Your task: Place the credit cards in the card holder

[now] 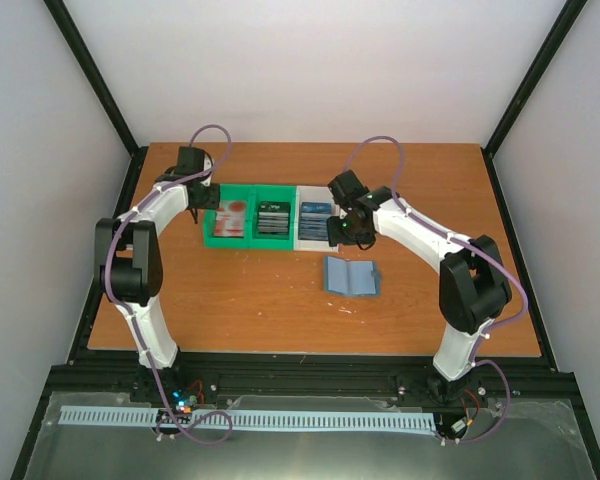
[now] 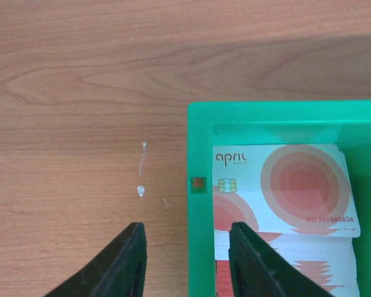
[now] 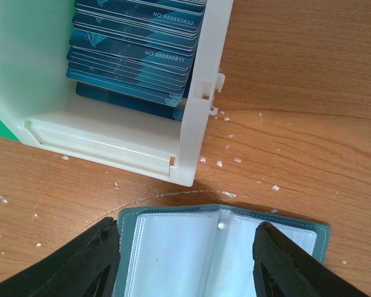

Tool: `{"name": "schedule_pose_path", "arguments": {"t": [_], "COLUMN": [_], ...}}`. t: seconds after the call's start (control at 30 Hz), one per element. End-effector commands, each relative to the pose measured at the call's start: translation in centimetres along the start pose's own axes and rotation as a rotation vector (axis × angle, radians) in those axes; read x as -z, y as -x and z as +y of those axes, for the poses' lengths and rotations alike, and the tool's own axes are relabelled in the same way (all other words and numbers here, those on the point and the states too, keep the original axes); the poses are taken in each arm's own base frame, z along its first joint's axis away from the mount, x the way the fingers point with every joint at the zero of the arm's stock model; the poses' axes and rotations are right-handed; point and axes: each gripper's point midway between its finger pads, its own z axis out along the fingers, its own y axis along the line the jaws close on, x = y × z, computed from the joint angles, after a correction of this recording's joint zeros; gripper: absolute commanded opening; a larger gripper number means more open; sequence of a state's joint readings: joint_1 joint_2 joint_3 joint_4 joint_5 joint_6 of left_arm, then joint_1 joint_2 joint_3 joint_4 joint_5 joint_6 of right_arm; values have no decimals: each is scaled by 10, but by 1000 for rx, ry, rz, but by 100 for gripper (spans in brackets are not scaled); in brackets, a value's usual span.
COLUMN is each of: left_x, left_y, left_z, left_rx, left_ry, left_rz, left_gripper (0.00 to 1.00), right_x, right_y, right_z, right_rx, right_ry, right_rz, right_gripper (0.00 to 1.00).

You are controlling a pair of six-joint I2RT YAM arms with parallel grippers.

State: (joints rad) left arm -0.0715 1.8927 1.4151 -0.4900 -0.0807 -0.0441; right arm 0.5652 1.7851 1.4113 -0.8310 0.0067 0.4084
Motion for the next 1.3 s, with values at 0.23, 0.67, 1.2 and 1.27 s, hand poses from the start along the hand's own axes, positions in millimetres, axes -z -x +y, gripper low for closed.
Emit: {"name": "schedule_pose_path", "arguments": {"t": [0.23, 0.67, 1.2, 1.27], "left_x": [-13, 11, 61, 66], "left_y": [-20, -77, -178, -184], "left_z": [16, 19, -15, -21], "left_rx": [108, 245, 637, 647], "left_ry": [51, 81, -7, -33], "left_rz": [70, 176, 377, 390], "left_gripper": [15, 4, 10, 12], "right_x": [-5, -25, -52, -57], "right_y": [12, 36, 38, 38], "right_z": [2, 2, 4, 1], "right_rx": [-16, -22, -23, -27], "right_ry": [-5, -54, -40, -43], "right_rz": [-25, -44, -14, -8], "right_gripper": [59, 54, 50, 47]}}
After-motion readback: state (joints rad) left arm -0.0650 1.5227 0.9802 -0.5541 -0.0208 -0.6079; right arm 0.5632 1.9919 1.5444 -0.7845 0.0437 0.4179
